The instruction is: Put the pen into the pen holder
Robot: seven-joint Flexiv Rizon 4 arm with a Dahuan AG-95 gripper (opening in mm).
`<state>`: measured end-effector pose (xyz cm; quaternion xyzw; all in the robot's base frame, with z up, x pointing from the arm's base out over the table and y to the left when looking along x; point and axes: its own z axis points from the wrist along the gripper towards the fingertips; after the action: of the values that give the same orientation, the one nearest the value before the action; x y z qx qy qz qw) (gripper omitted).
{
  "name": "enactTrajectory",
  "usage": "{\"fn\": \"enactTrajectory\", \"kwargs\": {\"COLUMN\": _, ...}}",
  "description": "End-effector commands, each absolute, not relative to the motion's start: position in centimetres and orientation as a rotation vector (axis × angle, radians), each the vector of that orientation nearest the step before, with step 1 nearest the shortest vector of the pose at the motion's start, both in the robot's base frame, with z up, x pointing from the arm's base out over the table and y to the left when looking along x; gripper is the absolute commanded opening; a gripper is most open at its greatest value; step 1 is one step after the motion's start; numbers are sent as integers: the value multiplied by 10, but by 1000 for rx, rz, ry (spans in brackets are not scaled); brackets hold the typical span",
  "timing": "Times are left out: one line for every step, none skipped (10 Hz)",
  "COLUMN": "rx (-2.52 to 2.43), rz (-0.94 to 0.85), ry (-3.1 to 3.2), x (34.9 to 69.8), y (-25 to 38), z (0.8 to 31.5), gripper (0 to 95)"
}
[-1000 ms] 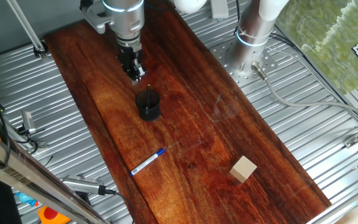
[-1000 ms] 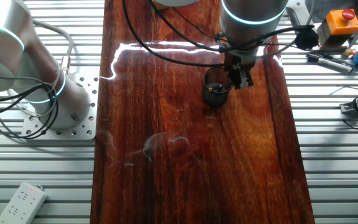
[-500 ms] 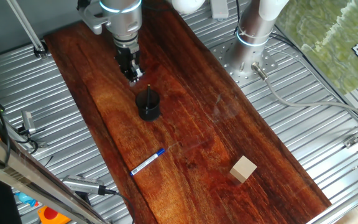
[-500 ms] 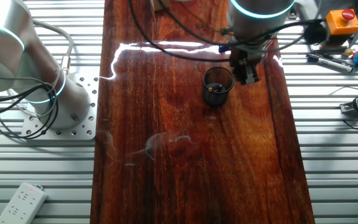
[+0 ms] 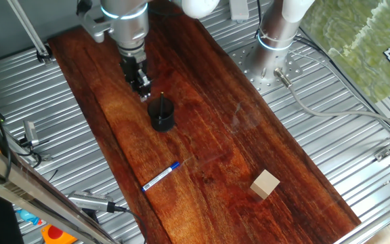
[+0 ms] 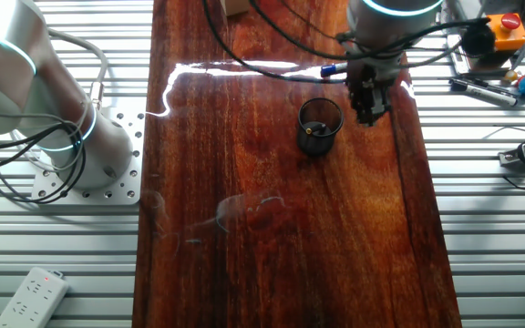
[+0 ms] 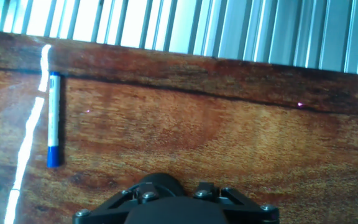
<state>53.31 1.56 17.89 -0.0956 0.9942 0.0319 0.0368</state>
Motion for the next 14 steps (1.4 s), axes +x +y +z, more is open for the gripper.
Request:
{"fn": "enactTrajectory", "kwargs": {"rx": -290, "rz": 103, "ry": 3069, "x": 542, "y": 19, "z": 174, "gripper": 380}}
{"fn": "enactTrajectory", "kwargs": {"rx": -284, "rz": 105, "ry": 3069, "x": 545, "y": 21, "z": 172, "gripper": 380}}
{"fn": "enactTrajectory", "kwargs": {"rx": -272, "rz": 104, "ry": 3072, "x": 549, "y": 25, "z": 171, "gripper": 380}}
{"fn": "enactTrajectory", "kwargs": {"rx": -255, "rz": 103, "ry": 3077, "x": 553, "y": 31, "z": 170, "gripper": 380}}
{"fn": "enactTrajectory", "kwargs": {"rx": -235, "rz": 99, "ry": 3084, "x": 556, "y": 37, "z": 169, "gripper": 380}}
{"fn": "enactTrajectory", "kwargs": {"rx": -223, "rz": 100, "ry": 3097, "x": 560, "y": 42, "z": 167, "gripper": 380}}
{"fn": "enactTrajectory", "kwargs": {"rx": -215, "rz": 101, "ry": 3099, "x": 564, "y": 47, "z": 164, "gripper": 380}}
{"fn": "enactTrajectory", "kwargs": {"rx": -214, "rz": 102, "ry": 3102, "x": 568, "y": 50, "z": 162, "gripper": 380}}
{"fn": "enactTrajectory", "kwargs": {"rx": -222, "rz": 104, "ry": 3113, "x": 574, "y": 55, "z": 160, "gripper": 380}}
{"fn": "enactTrajectory", "kwargs": {"rx": -231, "rz": 104, "ry": 3115, "x": 577, "y": 58, "z": 159, "gripper": 380}}
{"fn": "enactTrajectory", "kwargs": {"rx": -249, "rz": 104, "ry": 3120, "x": 581, "y": 64, "z": 156, "gripper": 380}}
{"fn": "enactTrajectory", "kwargs": {"rx": -260, "rz": 104, "ry": 3121, "x": 583, "y": 68, "z": 154, "gripper": 380}}
{"fn": "enactTrajectory", "kwargs": {"rx": -260, "rz": 106, "ry": 3119, "x": 584, "y": 73, "z": 152, "gripper": 380}}
{"fn": "enactTrajectory", "kwargs": {"rx": -246, "rz": 101, "ry": 3121, "x": 585, "y": 83, "z": 148, "gripper": 380}}
